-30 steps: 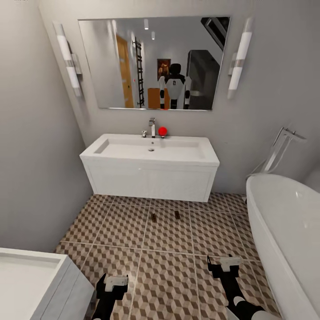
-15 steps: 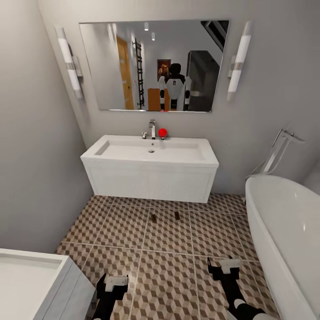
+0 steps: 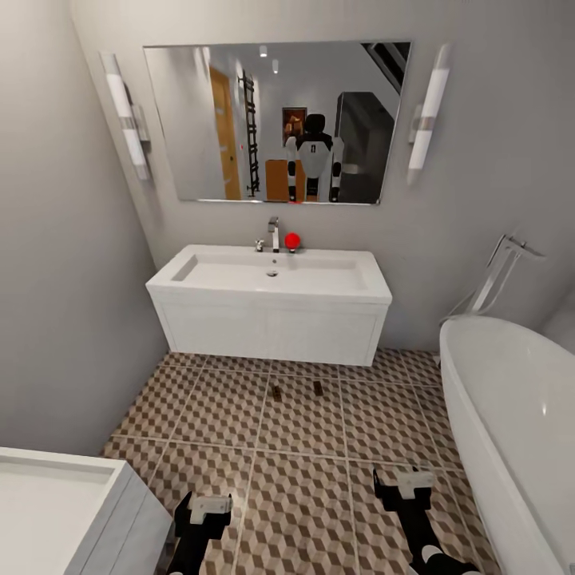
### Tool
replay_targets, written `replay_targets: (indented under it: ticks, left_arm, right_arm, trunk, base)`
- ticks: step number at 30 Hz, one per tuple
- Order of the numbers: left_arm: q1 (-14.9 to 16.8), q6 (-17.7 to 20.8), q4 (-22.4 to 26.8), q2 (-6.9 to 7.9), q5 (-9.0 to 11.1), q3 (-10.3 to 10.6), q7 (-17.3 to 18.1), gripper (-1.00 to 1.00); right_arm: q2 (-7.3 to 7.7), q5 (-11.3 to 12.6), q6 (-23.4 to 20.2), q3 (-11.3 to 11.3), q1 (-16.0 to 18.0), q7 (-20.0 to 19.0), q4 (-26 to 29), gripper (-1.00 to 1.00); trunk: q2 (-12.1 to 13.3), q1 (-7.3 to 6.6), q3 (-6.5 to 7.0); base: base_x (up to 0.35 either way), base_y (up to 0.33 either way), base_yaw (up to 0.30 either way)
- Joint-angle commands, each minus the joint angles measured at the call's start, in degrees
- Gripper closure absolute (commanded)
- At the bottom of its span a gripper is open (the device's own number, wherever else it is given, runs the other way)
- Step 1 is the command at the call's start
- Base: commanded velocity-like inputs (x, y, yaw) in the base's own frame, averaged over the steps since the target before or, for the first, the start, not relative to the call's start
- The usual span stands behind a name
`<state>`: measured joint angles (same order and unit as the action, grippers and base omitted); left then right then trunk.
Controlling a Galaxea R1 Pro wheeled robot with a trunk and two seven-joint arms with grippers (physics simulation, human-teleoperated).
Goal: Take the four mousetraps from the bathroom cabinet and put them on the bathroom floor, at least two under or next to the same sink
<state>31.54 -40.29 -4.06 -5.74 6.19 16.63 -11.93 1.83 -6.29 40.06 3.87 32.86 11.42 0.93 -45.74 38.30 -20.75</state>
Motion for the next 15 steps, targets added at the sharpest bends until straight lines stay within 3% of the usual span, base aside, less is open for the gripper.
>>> replay_targets:
  ticks: [1,15]
  left_arm:
    - [0.10,-0.34,-0.24,-0.05,0.57,0.51,0.00,-1.00]
    - [0.09,-0.32,-0.24,-0.12,0.57,0.55,-0.02,-1.00]
  right_arm:
    - [0.01,-0.47,0.02,0.35,0.02,0.60,-0.06,-1.00]
    - [0.02,-0.47,0.02,0.35,-0.15,0.62,-0.06,-1.00]
  trunk:
    - [0.36,-0.22,0.12]
    - [5.98,-3.29,2.63]
  base:
    - [0.000,0.000,0.000]
    - [0.000,0.000,0.000]
